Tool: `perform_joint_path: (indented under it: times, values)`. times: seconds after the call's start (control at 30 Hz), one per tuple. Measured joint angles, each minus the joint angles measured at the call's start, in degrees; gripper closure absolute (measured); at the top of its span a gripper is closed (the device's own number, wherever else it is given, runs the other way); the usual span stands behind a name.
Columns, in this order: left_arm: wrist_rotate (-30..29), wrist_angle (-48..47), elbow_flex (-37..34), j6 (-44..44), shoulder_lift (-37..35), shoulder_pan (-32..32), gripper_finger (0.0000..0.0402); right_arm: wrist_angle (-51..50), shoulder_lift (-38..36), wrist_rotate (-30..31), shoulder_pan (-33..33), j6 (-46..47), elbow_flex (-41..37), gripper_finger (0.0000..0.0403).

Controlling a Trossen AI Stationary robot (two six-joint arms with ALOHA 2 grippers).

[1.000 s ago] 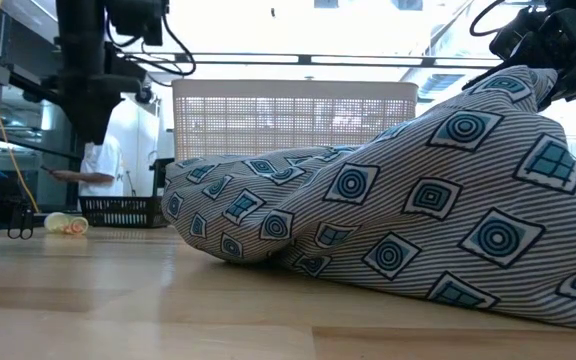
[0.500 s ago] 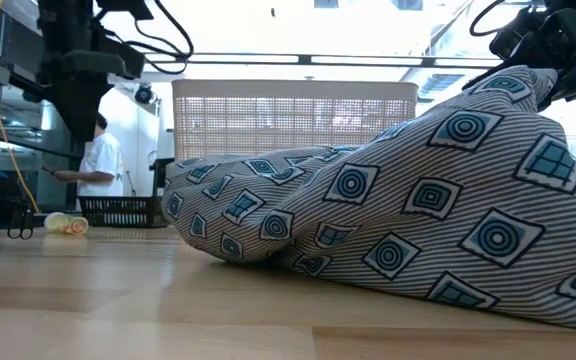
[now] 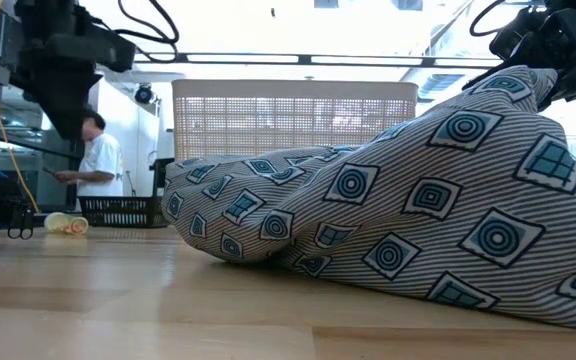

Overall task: Pick & place medical supplies in basket/bin
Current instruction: Put the yellow pill bottle into the black bin

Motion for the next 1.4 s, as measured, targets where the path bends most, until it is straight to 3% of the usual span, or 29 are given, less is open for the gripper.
perform_joint_path:
  times: [0.3,0.53,0.9,1.23,1.4]
  values:
    - [-0.02,1.74,-0.02,28.69,2.65,-1.51,0.0259,-0.04,0.02,0.00,-0.01,0.00,0.00,0.0094]
    - [0.00,3.01,-0.04,44.51,2.72,-1.10,0.0259,-0.04,0.02,-0.02,0.00,0.00,-0.01,0.0094]
    - [2.62,5.26,-3.48,54.16,2.70,2.31,0.0259,-0.01,0.02,-0.02,-0.01,0.00,0.00,0.0094]
    - [2.43,6.13,-5.27,54.34,2.70,3.86,0.0259,0.01,0.02,0.00,-0.01,0.00,0.00,0.0094]
    - [2.44,6.29,-5.29,56.19,3.13,4.88,0.0240,0.01,0.01,0.00,-0.01,0.00,0.00,0.0094]
